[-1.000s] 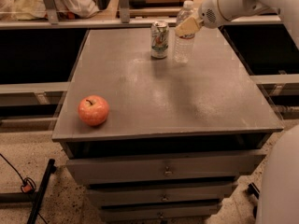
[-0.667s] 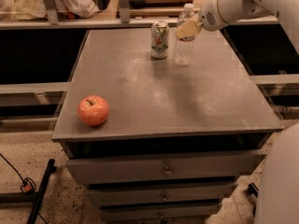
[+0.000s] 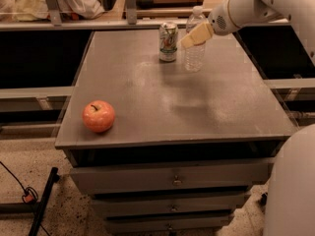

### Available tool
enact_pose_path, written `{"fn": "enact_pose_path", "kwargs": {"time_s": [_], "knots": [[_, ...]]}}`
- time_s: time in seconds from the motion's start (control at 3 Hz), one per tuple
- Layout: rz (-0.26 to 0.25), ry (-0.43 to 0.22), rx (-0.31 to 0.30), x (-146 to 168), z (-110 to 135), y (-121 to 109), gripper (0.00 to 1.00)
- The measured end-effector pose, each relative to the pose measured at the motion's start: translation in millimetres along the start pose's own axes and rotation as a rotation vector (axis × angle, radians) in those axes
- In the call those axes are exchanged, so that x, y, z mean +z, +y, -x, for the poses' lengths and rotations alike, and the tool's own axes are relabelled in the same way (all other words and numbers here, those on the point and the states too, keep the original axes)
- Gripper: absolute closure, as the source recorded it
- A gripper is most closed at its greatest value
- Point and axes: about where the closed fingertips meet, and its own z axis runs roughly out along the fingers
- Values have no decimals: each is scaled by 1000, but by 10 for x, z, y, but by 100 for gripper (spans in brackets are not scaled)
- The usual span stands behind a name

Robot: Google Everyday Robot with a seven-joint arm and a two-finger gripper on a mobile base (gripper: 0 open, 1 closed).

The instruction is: Move water bottle near 7up can

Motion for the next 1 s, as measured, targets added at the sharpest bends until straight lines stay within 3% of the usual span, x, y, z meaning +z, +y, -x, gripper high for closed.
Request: {"fn": "enact_pose_path", "kwargs": {"time_s": [0.33,0.67,1.0], "knots": [[1,23,-11,-102,-32,-65,0],[51,28,-19,-252,-106,-62,0],[51,28,-19,-249,-107,-61,0]]}}
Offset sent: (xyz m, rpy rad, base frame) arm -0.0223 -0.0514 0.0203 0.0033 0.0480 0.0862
